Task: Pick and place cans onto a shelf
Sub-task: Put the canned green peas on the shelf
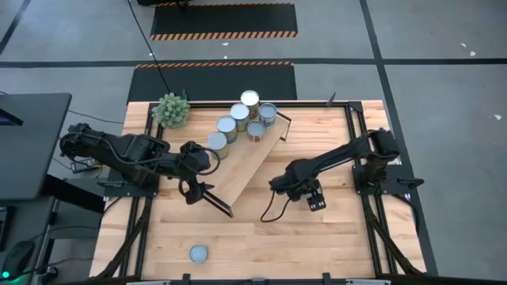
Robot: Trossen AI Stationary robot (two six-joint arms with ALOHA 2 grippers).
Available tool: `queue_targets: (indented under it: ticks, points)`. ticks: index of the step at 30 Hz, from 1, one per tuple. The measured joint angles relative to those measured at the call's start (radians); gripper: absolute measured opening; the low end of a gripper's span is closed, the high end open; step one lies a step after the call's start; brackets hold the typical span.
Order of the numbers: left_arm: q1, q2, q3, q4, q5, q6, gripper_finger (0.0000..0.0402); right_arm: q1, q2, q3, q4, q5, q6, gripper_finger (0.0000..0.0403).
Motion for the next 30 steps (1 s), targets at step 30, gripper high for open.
queue_targets:
  ticks: [30]
  points:
    - [-0.001,0.000,0.000,-0.019,0.034,0.010,0.0345,0.031,-0.116,0.019,0.029,0.119,0.207,0.0380]
